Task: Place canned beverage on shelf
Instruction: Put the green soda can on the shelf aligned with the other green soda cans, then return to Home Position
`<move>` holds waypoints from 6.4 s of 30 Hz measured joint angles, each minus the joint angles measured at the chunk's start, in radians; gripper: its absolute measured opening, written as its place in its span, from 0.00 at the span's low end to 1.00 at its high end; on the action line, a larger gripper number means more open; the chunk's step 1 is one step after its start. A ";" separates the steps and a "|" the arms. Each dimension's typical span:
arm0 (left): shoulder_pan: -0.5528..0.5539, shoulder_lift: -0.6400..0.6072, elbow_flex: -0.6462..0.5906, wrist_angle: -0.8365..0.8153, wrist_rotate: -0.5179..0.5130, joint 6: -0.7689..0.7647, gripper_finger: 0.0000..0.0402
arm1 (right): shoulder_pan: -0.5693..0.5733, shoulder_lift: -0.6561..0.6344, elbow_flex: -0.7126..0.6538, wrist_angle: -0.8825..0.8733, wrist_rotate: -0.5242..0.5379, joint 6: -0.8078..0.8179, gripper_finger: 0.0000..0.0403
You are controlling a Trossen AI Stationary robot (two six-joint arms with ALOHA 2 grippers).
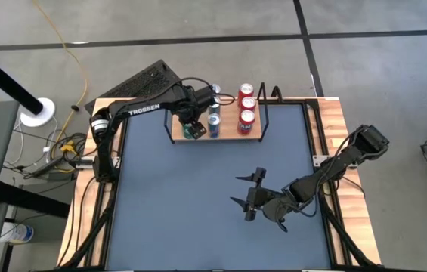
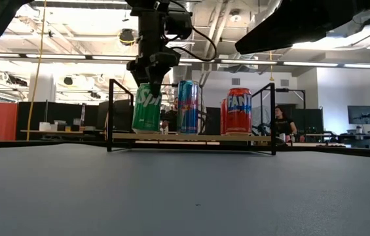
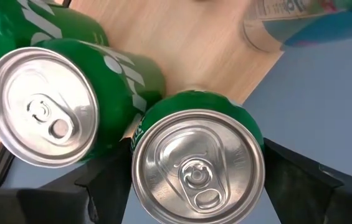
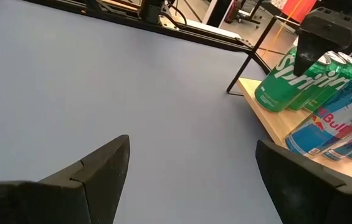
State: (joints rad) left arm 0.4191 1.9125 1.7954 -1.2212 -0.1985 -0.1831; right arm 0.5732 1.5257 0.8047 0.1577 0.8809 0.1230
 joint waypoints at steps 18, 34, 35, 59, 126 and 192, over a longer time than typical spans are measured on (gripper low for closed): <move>-0.003 0.002 0.000 -0.007 -0.020 -0.073 0.84 | 0.000 0.000 0.000 0.000 -0.035 0.001 0.85; -0.005 0.003 0.000 -0.097 -0.035 -0.076 0.84 | 0.000 0.000 0.000 0.004 -0.043 0.000 0.85; -0.005 0.003 0.000 -0.099 -0.035 -0.077 0.84 | 0.000 0.000 0.000 0.004 -0.044 0.000 0.85; -0.006 0.003 0.000 -0.211 -0.054 -0.152 0.84 | 0.000 0.000 0.000 0.005 -0.043 0.000 0.85; -0.111 0.006 -0.014 0.051 -0.100 -0.038 0.00 | -0.106 0.000 0.000 0.024 -0.148 0.000 0.85; -0.555 -1.669 -1.711 1.398 -0.003 0.041 0.00 | -0.441 -0.763 -0.701 0.576 -0.708 -0.072 0.00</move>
State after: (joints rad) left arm -0.1356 0.2438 0.0839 0.1763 -0.2012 -0.1420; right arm 0.1317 0.7623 0.1036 0.7340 0.1730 0.0509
